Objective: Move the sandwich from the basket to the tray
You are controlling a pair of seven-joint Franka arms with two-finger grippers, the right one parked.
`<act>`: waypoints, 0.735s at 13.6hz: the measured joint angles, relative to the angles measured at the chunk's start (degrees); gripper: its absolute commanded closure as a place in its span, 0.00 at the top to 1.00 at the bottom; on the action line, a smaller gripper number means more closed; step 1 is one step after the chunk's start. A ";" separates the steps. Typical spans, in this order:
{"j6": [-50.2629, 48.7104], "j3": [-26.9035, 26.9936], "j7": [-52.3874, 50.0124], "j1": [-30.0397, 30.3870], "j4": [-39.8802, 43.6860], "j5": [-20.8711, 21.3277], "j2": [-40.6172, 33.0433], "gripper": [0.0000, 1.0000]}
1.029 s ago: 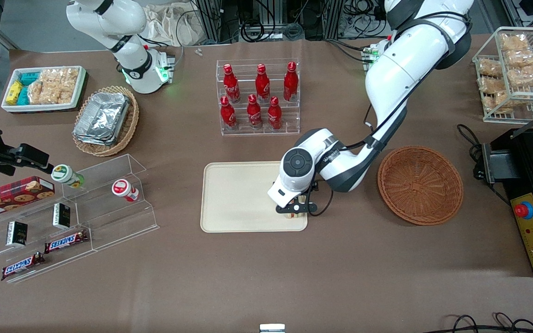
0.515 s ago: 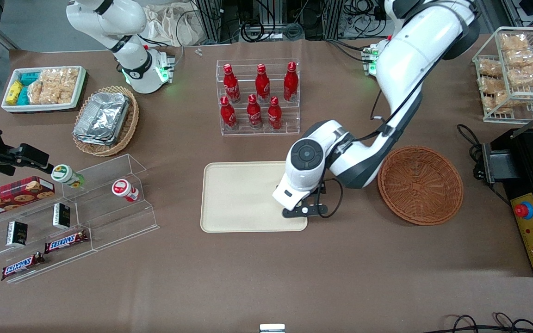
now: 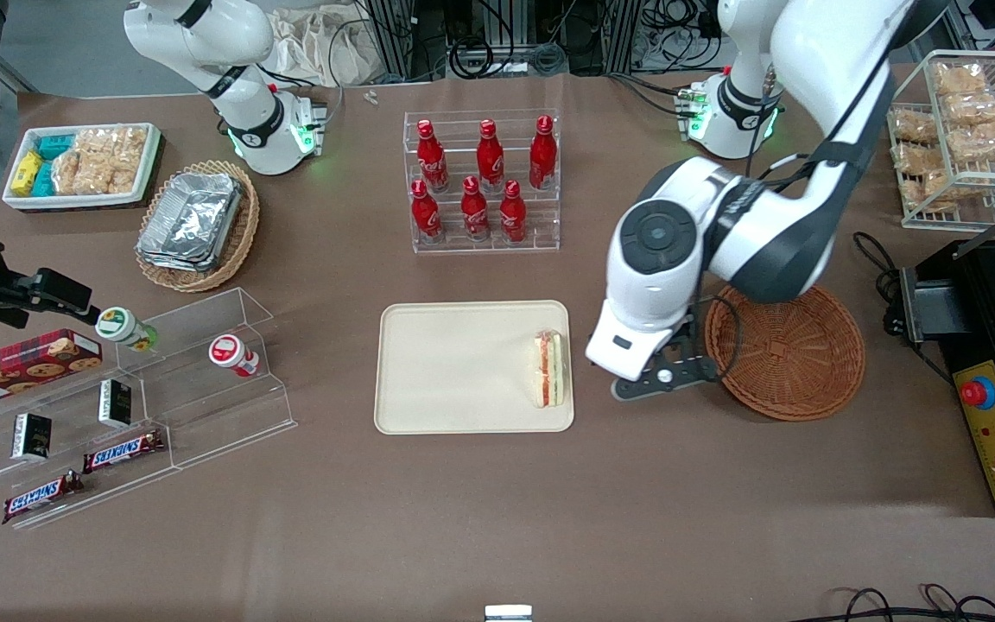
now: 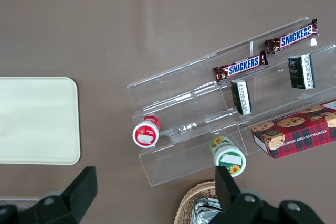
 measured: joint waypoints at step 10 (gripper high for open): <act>-8.51 19.63 41.10 5.71 -0.20 -15.06 -14.06 1.00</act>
